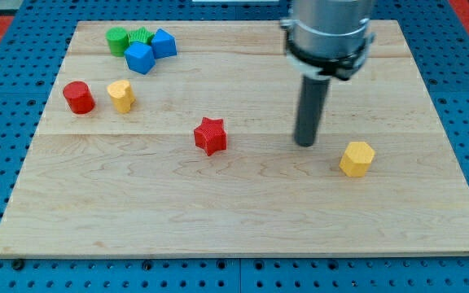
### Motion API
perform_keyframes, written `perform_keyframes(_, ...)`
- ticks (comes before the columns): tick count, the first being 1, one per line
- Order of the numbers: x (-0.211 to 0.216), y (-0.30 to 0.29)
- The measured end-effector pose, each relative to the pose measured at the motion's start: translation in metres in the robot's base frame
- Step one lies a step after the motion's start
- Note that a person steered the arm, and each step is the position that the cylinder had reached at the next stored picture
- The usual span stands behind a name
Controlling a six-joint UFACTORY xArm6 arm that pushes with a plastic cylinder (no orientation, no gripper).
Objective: Push red star closer to yellow hexagon
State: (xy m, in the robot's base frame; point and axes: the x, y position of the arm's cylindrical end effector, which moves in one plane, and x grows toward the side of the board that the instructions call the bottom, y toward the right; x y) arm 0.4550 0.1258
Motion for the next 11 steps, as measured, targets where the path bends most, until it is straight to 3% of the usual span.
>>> perform_keyframes(1,0.039,0.049)
perform_keyframes(2,0.058,0.030)
perform_keyframes(3,0.021,0.019)
perform_keyframes(4,-0.042,-0.061)
perform_keyframes(5,-0.047,-0.150)
perform_keyframes(6,-0.005,-0.186)
perform_keyframes(7,-0.005,-0.227)
perform_keyframes(8,0.025,-0.184)
perform_keyframes(9,0.023,-0.117)
perform_keyframes(11,0.080,-0.074)
